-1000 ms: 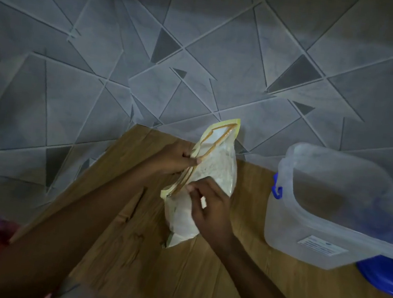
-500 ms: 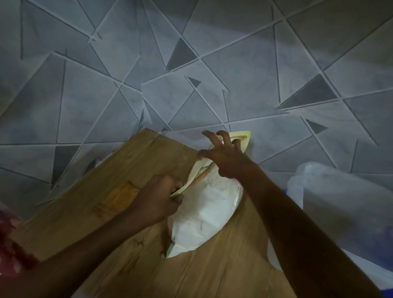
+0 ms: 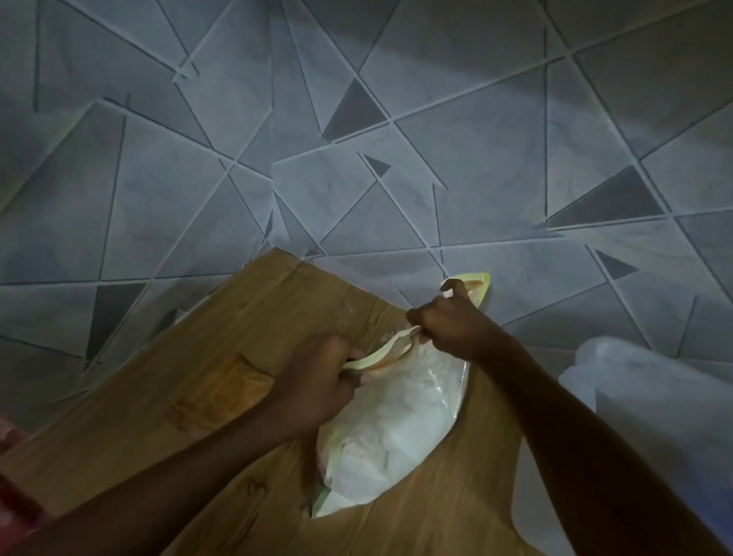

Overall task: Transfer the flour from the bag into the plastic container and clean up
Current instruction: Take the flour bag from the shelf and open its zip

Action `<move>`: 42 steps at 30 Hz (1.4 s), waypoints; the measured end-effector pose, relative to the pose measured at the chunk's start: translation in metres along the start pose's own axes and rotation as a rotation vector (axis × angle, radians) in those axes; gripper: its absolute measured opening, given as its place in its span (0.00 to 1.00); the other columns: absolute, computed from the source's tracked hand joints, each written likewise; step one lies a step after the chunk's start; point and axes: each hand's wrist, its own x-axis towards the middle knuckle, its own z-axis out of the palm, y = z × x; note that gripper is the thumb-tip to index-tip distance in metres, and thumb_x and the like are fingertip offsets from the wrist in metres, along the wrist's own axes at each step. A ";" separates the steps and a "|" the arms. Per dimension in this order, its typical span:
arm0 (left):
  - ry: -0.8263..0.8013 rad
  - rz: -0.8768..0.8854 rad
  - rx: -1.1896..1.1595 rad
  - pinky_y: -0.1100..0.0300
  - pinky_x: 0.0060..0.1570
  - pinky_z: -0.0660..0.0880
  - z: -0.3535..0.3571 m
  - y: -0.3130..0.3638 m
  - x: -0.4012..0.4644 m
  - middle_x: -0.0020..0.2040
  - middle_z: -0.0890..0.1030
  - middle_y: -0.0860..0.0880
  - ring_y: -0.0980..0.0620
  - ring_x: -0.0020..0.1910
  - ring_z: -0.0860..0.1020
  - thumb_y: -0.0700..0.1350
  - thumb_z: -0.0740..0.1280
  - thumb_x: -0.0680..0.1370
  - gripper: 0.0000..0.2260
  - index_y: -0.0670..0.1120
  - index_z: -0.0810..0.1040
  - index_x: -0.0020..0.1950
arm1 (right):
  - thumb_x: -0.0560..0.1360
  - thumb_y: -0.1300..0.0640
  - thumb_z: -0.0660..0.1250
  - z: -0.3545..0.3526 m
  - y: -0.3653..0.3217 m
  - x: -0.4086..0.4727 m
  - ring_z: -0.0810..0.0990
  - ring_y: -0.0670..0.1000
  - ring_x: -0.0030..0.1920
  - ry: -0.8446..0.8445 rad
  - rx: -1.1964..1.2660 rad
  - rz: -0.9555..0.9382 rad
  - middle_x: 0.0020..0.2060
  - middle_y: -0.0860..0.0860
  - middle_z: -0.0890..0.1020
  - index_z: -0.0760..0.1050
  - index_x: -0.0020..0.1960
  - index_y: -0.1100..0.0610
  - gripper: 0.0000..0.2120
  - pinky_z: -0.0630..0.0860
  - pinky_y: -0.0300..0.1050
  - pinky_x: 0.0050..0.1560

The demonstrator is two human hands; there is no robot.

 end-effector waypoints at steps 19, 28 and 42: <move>0.065 0.242 0.181 0.58 0.43 0.80 -0.016 -0.015 0.061 0.53 0.80 0.55 0.53 0.48 0.81 0.46 0.73 0.75 0.16 0.57 0.69 0.58 | 0.77 0.60 0.64 -0.001 0.023 -0.030 0.79 0.60 0.57 -0.120 0.233 0.288 0.54 0.58 0.82 0.73 0.67 0.50 0.18 0.73 0.52 0.55; -0.008 0.455 0.314 0.64 0.41 0.78 -0.017 -0.019 0.067 0.60 0.73 0.56 0.57 0.52 0.78 0.55 0.75 0.70 0.10 0.56 0.80 0.48 | 0.76 0.64 0.61 0.011 0.019 -0.042 0.83 0.56 0.49 0.072 0.396 0.121 0.53 0.54 0.83 0.58 0.75 0.37 0.35 0.81 0.51 0.45; 0.048 0.374 0.279 0.66 0.40 0.77 -0.014 -0.004 0.039 0.54 0.80 0.60 0.60 0.48 0.81 0.43 0.77 0.70 0.08 0.53 0.79 0.41 | 0.70 0.53 0.76 0.005 0.021 -0.046 0.74 0.52 0.64 -0.002 0.418 0.070 0.63 0.49 0.74 0.78 0.54 0.53 0.14 0.69 0.53 0.61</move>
